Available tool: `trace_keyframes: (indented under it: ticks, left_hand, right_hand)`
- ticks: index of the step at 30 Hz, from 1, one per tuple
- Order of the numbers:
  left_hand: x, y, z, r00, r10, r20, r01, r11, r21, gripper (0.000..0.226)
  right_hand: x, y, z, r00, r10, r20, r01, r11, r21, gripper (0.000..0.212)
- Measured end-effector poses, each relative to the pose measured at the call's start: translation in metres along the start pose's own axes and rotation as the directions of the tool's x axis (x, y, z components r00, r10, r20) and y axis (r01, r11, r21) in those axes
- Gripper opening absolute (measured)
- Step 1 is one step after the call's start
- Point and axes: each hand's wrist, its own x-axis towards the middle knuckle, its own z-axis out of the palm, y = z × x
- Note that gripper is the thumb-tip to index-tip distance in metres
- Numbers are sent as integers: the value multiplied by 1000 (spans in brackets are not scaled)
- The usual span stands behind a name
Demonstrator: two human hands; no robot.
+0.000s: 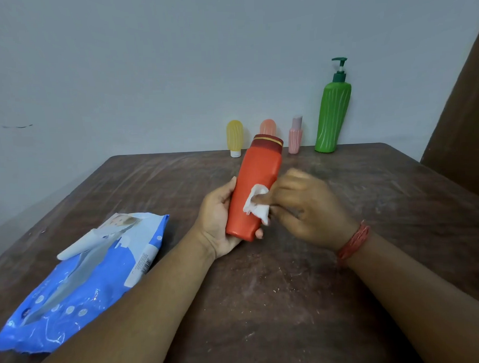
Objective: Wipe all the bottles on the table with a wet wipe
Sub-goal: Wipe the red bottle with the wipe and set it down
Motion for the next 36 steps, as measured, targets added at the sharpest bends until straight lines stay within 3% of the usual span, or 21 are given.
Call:
trace_keyframes:
  ticks: [2,4,5,8,10,13,17,20,24,26,28,30,34,36]
  left_hand:
    - [-2,1,1,998,-37,48,38,999,-6,54]
    - [0,0,-1,995,-65,74,66,998,-8,56]
    - [-2,-1,-2,994,-65,93,64,998,7,57]
    - [-8,-1,2,995,-68,76,63,996,70,58]
    - [6,-4,4,999,-25,-26,28,992,125,56]
    - [18,-5,9,999,44,-29,-33,952,304,50]
    - [9,-13,7,998,-7,56,-12,943,334,75]
    - [8,-13,8,990,23,142,-71,937,343,82]
    - [10,-11,10,984,-7,177,-59,928,367,93]
    - [9,-13,10,984,11,177,-77,927,368,91]
    - [10,-13,9,987,19,157,-74,933,353,93]
    - [10,-12,6,985,8,172,-60,953,299,102]
    - [11,-9,1,988,-20,155,-5,987,162,104]
    - [13,-7,-1,993,-40,114,32,997,73,105]
  right_hand:
    - [3,16,0,978,146,-148,-158,984,-76,25]
    - [2,28,-2,890,325,-319,-345,939,-6,26]
    - [1,27,-3,866,354,-353,-366,930,35,26]
    - [-3,11,1,954,208,-214,-210,978,15,27]
    - [-2,14,0,987,123,-102,-133,987,-89,28]
    - [5,26,-2,913,297,-278,-335,937,-100,29]
    - [1,14,1,962,151,-226,-194,964,-184,25]
    - [4,18,-5,889,320,-327,-382,913,-146,29]
    - [3,9,0,970,168,-175,-204,955,-215,33]
    - [6,13,-4,926,284,-248,-333,925,-184,35]
    - [8,8,-3,934,287,-211,-322,934,-155,39]
    - [6,-3,2,989,142,-42,-147,978,-148,39]
    - [7,7,0,980,196,-43,-199,974,-106,36]
    - [7,-1,3,994,70,79,-68,997,-18,32]
